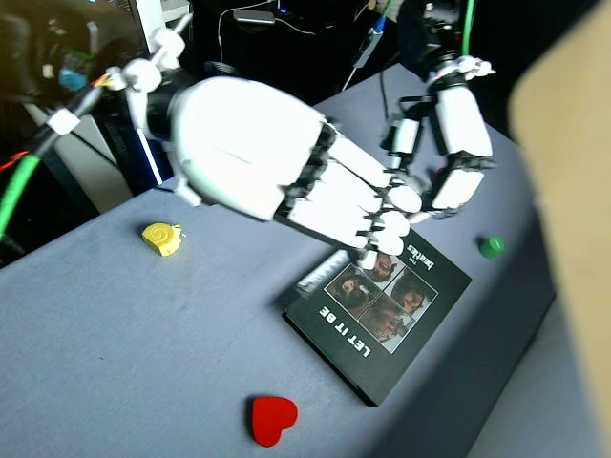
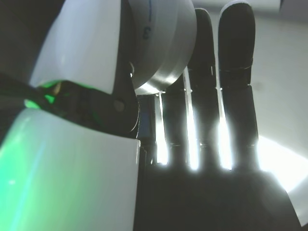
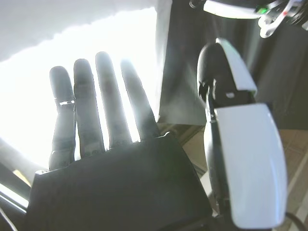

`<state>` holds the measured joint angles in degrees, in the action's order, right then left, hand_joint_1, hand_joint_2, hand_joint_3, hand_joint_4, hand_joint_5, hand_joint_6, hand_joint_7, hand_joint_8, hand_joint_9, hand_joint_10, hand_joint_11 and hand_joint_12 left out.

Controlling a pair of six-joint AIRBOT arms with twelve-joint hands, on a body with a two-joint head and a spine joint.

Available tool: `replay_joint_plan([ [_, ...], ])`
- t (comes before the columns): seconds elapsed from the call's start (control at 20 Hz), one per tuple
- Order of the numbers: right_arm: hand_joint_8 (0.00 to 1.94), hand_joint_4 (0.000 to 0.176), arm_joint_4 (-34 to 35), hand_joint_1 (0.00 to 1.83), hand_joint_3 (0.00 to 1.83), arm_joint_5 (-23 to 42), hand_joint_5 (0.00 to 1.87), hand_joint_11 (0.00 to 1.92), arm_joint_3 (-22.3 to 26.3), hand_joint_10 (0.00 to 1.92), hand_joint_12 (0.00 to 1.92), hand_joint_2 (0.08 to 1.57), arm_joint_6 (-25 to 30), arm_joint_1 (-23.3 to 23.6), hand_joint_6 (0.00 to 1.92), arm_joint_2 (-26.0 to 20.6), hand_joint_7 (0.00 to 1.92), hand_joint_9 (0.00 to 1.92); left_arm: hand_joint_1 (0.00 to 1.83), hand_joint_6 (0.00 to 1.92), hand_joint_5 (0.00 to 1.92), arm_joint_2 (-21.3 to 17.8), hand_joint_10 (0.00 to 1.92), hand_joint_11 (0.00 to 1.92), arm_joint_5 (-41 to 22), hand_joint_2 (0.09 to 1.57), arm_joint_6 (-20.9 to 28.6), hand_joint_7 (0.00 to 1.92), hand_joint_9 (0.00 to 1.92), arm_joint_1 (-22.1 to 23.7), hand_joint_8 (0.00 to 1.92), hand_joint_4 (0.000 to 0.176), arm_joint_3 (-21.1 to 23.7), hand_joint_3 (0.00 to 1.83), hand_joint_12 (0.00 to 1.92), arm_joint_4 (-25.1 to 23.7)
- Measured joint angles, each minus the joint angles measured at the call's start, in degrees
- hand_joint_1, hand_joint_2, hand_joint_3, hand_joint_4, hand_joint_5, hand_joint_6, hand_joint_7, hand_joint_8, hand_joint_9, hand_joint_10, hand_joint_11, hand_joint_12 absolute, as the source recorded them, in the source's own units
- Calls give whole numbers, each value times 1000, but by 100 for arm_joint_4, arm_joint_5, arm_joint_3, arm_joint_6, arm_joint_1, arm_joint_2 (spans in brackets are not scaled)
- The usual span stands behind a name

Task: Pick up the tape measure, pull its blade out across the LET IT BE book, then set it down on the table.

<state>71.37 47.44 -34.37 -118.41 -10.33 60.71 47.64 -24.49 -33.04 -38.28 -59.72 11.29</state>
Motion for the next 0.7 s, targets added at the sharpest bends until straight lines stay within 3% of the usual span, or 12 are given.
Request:
replay_joint_plan([
  [0.15,4,0,706,968,2,-15,399,3,-516,15,1191,1115,-518,273,16,538,411,384,1385,700,1052,-37,1235,875,417,1080,24,1069,951,461,804,0,-133,0,1138,-149],
  [0.3,9,0,1064,1022,6,28,426,10,-968,15,1204,1130,-682,481,20,979,433,393,1385,714,1044,-79,1229,875,669,1080,81,1076,954,789,794,0,-243,0,1134,-249],
  [0.7,17,0,2122,1041,1,162,535,80,-1676,36,1194,1141,-1027,542,14,1471,595,529,1386,730,1024,-138,1230,876,1012,1082,83,1083,953,852,794,0,-258,0,1126,-297],
])
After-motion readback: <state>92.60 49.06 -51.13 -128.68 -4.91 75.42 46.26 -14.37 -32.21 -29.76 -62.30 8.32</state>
